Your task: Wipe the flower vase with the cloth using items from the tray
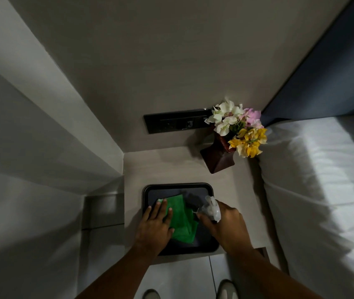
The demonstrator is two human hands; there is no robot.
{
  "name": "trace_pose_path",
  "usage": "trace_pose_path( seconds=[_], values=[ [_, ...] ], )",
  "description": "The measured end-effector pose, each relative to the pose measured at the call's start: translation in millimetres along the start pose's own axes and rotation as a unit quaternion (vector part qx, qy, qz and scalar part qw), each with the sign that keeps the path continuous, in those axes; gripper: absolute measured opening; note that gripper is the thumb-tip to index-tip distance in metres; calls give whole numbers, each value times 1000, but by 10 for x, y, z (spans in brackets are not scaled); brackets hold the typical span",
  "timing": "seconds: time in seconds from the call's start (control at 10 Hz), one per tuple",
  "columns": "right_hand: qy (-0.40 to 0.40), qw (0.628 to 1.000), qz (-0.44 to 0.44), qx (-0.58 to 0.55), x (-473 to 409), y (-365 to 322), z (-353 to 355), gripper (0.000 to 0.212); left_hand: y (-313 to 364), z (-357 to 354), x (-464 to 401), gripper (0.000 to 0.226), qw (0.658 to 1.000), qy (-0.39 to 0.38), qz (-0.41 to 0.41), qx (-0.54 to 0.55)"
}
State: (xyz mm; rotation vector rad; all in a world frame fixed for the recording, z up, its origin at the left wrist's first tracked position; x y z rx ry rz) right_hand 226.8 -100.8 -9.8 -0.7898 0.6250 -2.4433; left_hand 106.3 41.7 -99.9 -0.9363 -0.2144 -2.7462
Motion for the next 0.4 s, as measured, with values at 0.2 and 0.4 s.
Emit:
trace_pose_path(
  seconds=[0.2, 0.4],
  values=[
    [-16, 998, 37, -55, 50, -5, -41, 57, 54, 102, -4, 66, 999, -4, -14, -44],
    [-44, 991, 33, -122, 112, -12, -3, 90, 24, 497, 82, 64, 996, 42, -38, -72]
  ],
)
Point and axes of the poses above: each hand's wrist, its own x-axis away from the middle knuckle, its own z-axis out of the back of the hand, y = z × x, the point moved 10 cm from there along -x, towards the middle knuckle, and after that the axes turned 8 degrees about -y, right-handed, at the moved point
